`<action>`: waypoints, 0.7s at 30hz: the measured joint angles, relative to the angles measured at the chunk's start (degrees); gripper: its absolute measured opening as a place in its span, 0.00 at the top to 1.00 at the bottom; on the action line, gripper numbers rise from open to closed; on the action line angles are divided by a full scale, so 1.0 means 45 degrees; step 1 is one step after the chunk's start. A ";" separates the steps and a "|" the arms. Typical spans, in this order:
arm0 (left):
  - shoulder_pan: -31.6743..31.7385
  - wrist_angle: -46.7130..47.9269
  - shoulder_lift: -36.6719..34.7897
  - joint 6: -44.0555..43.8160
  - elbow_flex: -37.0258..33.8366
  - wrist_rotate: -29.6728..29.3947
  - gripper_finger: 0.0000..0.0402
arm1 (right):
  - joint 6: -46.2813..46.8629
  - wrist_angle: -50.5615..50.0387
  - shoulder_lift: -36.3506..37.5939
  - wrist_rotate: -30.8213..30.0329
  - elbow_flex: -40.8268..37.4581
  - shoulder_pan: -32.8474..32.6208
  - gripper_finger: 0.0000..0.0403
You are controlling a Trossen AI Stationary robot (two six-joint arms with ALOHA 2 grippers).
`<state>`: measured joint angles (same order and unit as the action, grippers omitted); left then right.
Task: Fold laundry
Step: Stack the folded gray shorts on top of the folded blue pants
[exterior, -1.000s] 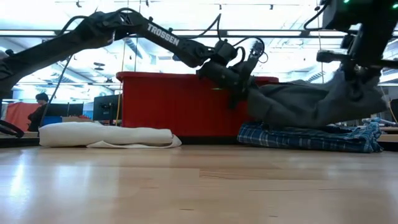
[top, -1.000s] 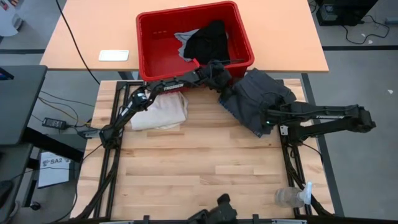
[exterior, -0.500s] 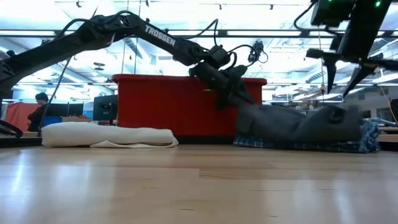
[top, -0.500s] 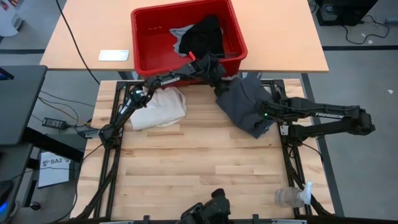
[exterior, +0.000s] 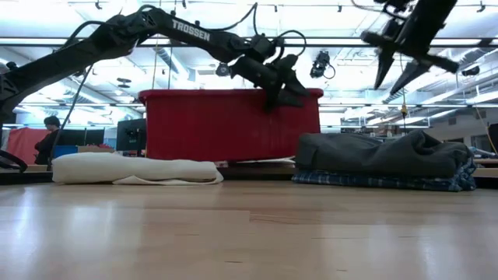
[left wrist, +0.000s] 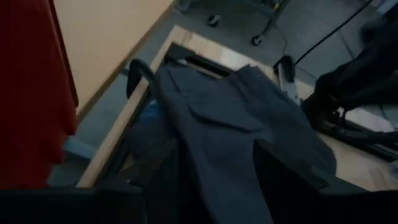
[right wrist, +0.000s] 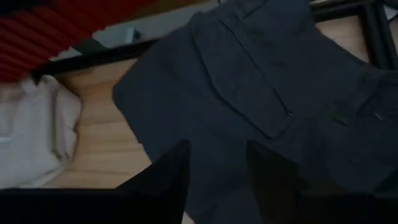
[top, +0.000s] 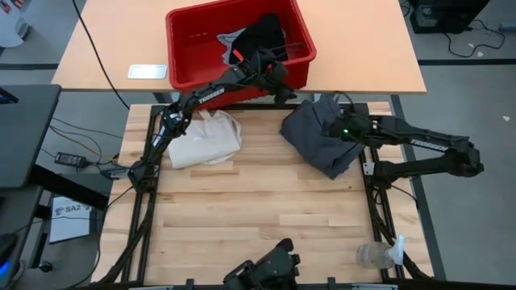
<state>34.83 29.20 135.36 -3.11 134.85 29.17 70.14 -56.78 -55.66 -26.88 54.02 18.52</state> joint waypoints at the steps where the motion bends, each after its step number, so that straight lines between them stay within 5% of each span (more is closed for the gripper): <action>1: -0.0002 -0.0044 -0.0017 -0.0034 -0.0021 0.0196 0.48 | -0.0187 0.0255 -0.0172 0.0122 -0.0129 0.0139 0.61; 11: -0.0541 0.2808 -0.0074 0.0375 -0.0044 0.0368 0.49 | -0.2124 0.2955 -0.2734 0.3190 -0.2043 0.1513 0.82; 21: -0.0970 0.3630 -0.0390 -0.0733 -0.0002 0.0812 0.49 | -0.5691 0.2818 -0.5227 0.5397 -0.2405 0.2346 0.84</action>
<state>30.46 45.53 133.61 -6.41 134.85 32.82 44.53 -44.10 -79.18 -2.59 43.20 29.08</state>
